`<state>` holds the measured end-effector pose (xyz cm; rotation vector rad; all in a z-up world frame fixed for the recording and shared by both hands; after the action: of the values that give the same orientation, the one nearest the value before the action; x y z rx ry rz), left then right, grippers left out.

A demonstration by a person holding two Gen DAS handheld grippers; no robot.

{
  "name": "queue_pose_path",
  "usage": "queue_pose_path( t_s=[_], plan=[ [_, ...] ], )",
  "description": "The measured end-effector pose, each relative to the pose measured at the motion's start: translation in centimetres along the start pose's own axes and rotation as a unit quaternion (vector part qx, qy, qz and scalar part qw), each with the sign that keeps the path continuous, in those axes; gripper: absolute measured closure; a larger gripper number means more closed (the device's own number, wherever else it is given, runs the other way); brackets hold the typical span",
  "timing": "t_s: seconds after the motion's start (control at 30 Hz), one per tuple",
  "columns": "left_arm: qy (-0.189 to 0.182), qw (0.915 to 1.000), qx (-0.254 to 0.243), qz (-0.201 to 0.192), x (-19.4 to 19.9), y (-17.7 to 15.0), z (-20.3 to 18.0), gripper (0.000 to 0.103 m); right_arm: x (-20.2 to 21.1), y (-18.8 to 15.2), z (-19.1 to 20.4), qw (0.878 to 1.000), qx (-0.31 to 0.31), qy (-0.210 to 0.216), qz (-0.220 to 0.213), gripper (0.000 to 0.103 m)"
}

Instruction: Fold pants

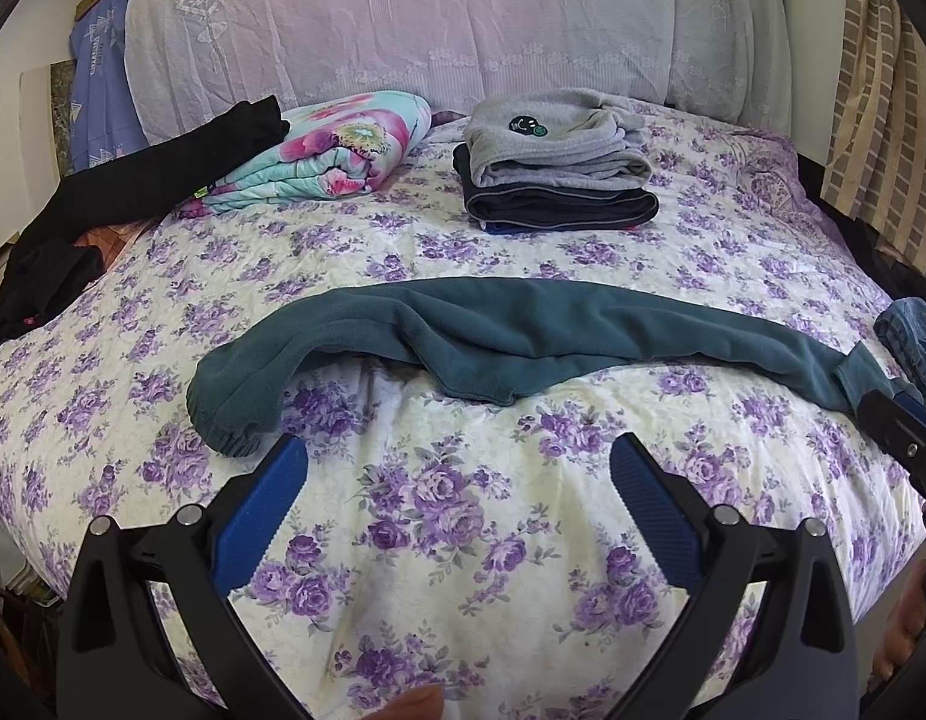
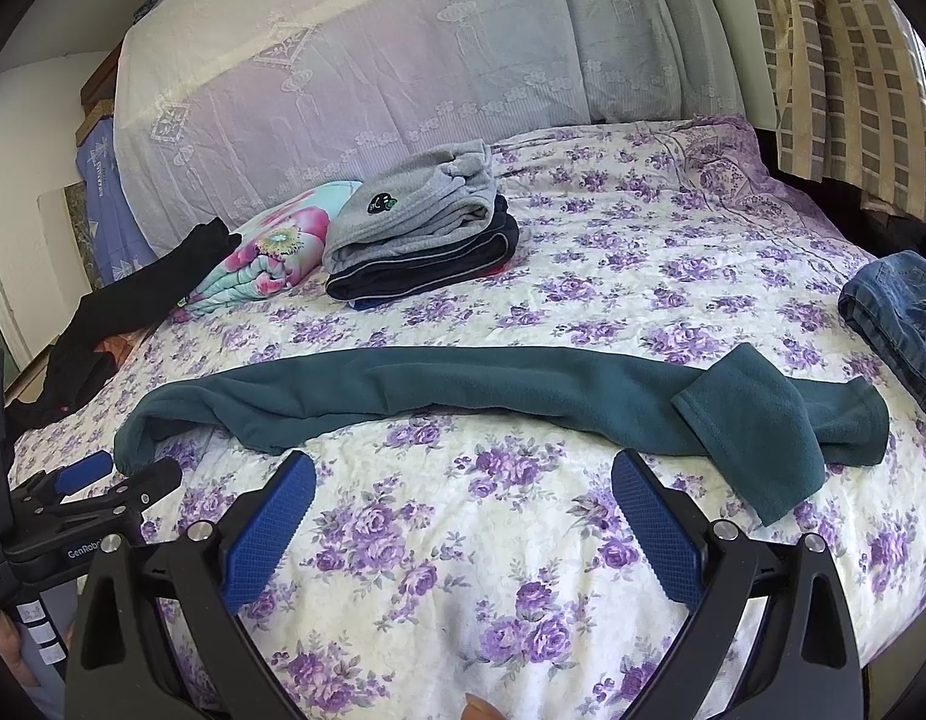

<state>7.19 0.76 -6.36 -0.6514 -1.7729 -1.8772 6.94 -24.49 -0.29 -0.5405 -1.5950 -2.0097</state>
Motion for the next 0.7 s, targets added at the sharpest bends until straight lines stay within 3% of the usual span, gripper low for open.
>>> queue_pose_path(
  t_s=[0.37, 0.5, 0.7],
  plan=[
    [0.01, 0.9999, -0.008, 0.003, -1.2, -1.0, 1.1, 0.004, 0.1, 0.3, -1.9, 1.0, -0.003, -0.02, -0.005, 0.003],
    [0.037, 0.9989, 0.028, 0.007, -1.7, -1.0, 5.9, 0.004, 0.4, 0.9, -4.0, 0.999, -0.011, -0.037, -0.01, 0.004],
    [0.031, 0.994, 0.104, 0.017, -1.6, -1.4, 12.2, 0.004, 0.3, 1.6, -7.3, 0.998, -0.046, -0.04, -0.009, 0.004]
  ],
)
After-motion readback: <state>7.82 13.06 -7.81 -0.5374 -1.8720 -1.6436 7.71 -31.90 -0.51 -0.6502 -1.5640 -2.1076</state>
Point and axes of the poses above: each gripper's, at about its wrist camera, not at the fingertips, and x roughly against the way its jaws point, z to its left, y to its top, the point moved 10 cm from there along -x, roughly the way its jaws point, and after that the axes turned 3 degrees about -x, right-handed, at the moved point
